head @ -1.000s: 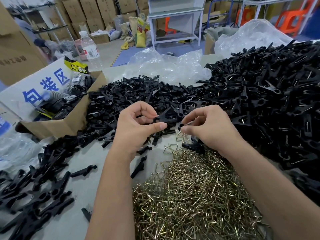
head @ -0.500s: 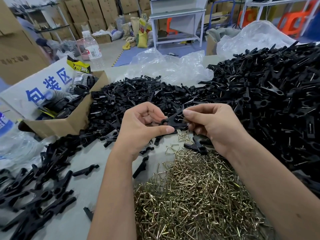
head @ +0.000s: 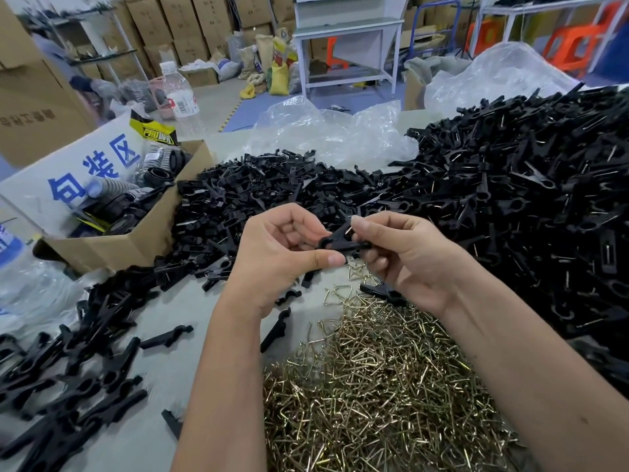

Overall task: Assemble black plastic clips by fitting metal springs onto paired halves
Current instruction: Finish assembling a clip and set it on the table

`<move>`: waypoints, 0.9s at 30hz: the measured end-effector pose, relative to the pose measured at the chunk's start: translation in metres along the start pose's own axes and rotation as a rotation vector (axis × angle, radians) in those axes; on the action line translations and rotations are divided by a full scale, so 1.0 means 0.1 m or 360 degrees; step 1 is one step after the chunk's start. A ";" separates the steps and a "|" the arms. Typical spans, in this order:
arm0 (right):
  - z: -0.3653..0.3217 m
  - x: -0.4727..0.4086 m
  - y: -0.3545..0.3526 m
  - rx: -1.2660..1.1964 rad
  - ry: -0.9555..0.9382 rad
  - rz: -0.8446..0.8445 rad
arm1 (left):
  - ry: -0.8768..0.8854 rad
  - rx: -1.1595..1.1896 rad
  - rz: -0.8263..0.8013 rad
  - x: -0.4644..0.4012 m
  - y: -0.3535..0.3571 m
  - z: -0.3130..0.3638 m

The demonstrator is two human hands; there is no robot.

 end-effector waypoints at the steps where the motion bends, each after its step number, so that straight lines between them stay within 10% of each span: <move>1: 0.06 -0.01 0.02 -0.0087 0.0119 -0.0098 | 0.0006 0.0021 -0.0003 0.00 0.01 0.01; 16: 0.18 0.16 0.34 -0.0719 0.0653 -0.1112 | 0.0014 0.0204 0.0026 -0.02 -0.01 -0.05; 27: 0.20 0.07 0.26 -0.0709 0.0618 -0.0955 | 0.0039 -0.0200 0.0018 0.00 -0.04 -0.03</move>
Point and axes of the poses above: each hand's wrist, its own x-axis away from the middle knuckle, its own y-axis out of the palm, z = x × y, the point moved 6 cm from there along -x, towards the middle knuckle, and after that the axes turned 14 degrees about y, right-handed, at the moved point
